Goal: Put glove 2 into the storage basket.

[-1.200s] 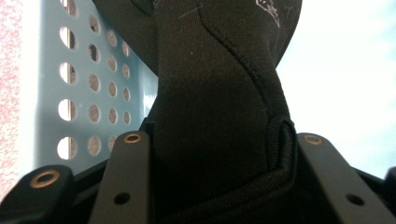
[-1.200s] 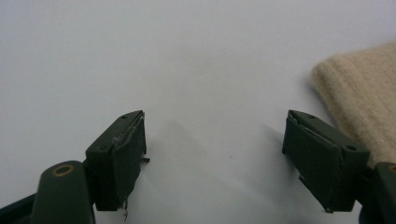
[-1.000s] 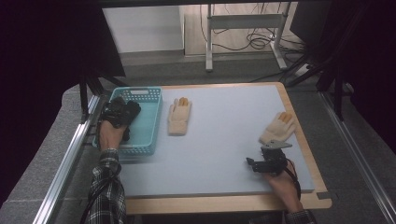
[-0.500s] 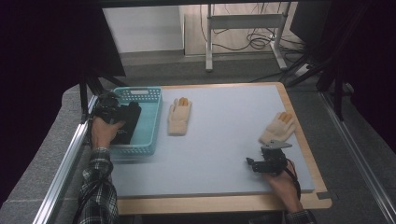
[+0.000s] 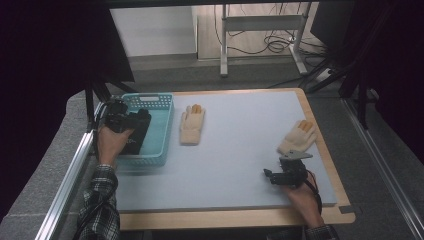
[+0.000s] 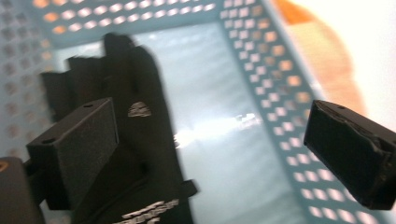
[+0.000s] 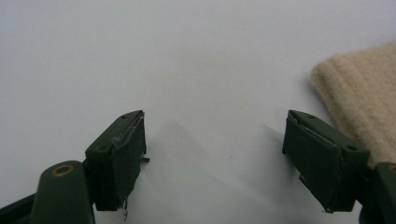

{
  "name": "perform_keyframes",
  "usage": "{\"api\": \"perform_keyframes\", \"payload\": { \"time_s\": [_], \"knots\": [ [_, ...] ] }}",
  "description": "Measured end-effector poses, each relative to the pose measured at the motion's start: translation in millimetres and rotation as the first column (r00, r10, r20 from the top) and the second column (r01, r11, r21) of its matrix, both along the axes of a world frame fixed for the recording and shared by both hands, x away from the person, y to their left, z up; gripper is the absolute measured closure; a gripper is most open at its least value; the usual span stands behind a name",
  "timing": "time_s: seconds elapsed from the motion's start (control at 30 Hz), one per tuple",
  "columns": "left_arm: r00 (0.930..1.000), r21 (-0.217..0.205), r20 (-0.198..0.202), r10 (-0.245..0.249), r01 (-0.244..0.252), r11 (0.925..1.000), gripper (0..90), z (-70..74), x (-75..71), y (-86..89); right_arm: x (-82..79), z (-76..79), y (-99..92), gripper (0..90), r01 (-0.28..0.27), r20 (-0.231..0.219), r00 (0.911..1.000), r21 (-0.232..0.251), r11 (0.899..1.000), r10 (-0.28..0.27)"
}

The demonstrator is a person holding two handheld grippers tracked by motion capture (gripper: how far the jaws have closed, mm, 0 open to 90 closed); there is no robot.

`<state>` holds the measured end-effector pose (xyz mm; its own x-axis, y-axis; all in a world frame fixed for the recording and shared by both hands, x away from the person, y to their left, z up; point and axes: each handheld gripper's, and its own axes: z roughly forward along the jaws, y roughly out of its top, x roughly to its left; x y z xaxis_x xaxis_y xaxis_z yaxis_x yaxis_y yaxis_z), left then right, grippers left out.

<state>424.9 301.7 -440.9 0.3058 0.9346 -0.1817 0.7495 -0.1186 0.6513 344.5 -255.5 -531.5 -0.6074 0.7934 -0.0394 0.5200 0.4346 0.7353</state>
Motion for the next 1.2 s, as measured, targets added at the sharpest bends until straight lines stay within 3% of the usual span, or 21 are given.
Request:
{"api": "perform_keyframes", "payload": {
  "time_s": [0.17, 0.37, 0.5, 0.57, 0.63, 0.73, 0.83, 0.93, 1.0, 1.1, 1.2],
  "knots": [
    [0.997, 0.012, 0.042, -0.066, 0.065, 0.9978, 1.8, 8.4, -11.4, -19.6, 0.0, 0.0, -0.1, 21.1, 0.0, 0.0, 1.0, 0.0, 1.0, 0.0],
    [0.9824, 0.014, 0.093, -0.162, 0.161, 0.9868, 0.8, 17.7, -32.0, -48.3, 0.0, 0.0, 0.0, 21.1, 0.0, 0.0, 1.0, 0.0, 1.0, 0.0],
    [0.9663, 0.021, 0.127, -0.224, 0.223, 0.9746, 0.0, 19.6, -49.5, -69.7, 0.0, 0.0, 0.0, 21.1, 0.0, 0.0, 1.0, -0.001, 1.0, 0.0],
    [0.9528, 0.036, 0.144, -0.267, 0.264, 0.9637, 0.0, 18.1, -60.1, -82.8, -0.1, 0.0, 0.0, 21.1, 0.0, 0.0, 1.0, -0.001, 1.0, 0.0],
    [0.945, 0.037, 0.155, -0.288, 0.286, 0.9576, 0.0, 16.0, -66.3, -90.6, -0.1, 0.0, 0.1, 21.1, 0.001, -0.001, 1.0, -0.001, 1.0, -0.001],
    [0.9267, 0.043, 0.164, -0.338, 0.336, 0.941, 0.0, 9.4, -78.3, -105.5, 0.2, -0.2, 0.0, 21.1, -0.001, 0.003, 1.0, -0.002, 1.0, 0.001],
    [0.8958, 0.035, 0.181, -0.406, 0.406, 0.913, 0.0, -0.6, -91.7, -120.1, 0.0, -0.1, 0.1, 21.1, 0.001, 0.001, 1.0, -0.002, 1.0, -0.001],
    [0.8743, 0.04, 0.191, -0.446, 0.447, 0.8935, 0.0, -11.2, -104.1, -132.0, -0.1, -0.1, 0.2, 21.1, 0.001, 0.001, 1.0, -0.002, 1.0, -0.001],
    [0.8663, 0.047, 0.185, -0.464, 0.464, 0.8847, 0.0, -19.9, -111.1, -138.3, 0.0, -0.2, 0.2, 21.1, 0.001, 0.002, 1.0, -0.003, 1.0, -0.001],
    [0.8611, 0.045, 0.18, -0.476, 0.476, 0.8784, 0.0, -35.7, -119.2, -145.0, 0.0, -0.2, 0.2, 21.1, 0.0, 0.003, 1.0, -0.003, 1.0, 0.0],
    [0.8666, 0.065, 0.169, -0.47, 0.466, 0.8826, 0.0, -53.2, -124.2, -148.9, 0.0, -0.2, 0.2, 21.1, 0.0, 0.003, 1.0, -0.003, 1.0, 0.0]
  ]
}}
